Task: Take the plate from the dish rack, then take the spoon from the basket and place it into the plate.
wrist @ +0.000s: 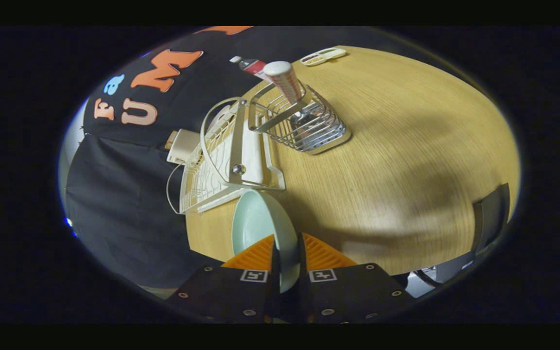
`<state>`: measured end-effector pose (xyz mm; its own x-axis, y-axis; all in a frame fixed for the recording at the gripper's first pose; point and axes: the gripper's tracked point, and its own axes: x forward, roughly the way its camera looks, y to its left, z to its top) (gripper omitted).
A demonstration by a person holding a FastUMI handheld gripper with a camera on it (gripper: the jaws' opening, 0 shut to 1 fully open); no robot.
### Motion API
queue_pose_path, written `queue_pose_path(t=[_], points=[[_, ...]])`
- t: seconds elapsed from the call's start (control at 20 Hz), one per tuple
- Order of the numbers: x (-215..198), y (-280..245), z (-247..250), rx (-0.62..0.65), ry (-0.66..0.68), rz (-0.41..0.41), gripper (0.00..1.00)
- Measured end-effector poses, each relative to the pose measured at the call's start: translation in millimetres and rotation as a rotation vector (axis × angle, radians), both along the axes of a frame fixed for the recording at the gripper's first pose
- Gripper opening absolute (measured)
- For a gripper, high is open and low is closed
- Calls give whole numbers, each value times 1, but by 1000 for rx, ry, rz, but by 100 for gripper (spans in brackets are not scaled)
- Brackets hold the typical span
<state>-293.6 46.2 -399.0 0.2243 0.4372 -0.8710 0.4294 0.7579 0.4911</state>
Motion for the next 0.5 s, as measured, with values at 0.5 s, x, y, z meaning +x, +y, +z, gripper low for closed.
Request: queue_pose_path(t=[0.5], points=[[35,-36,15,-160,-156,-29,55]])
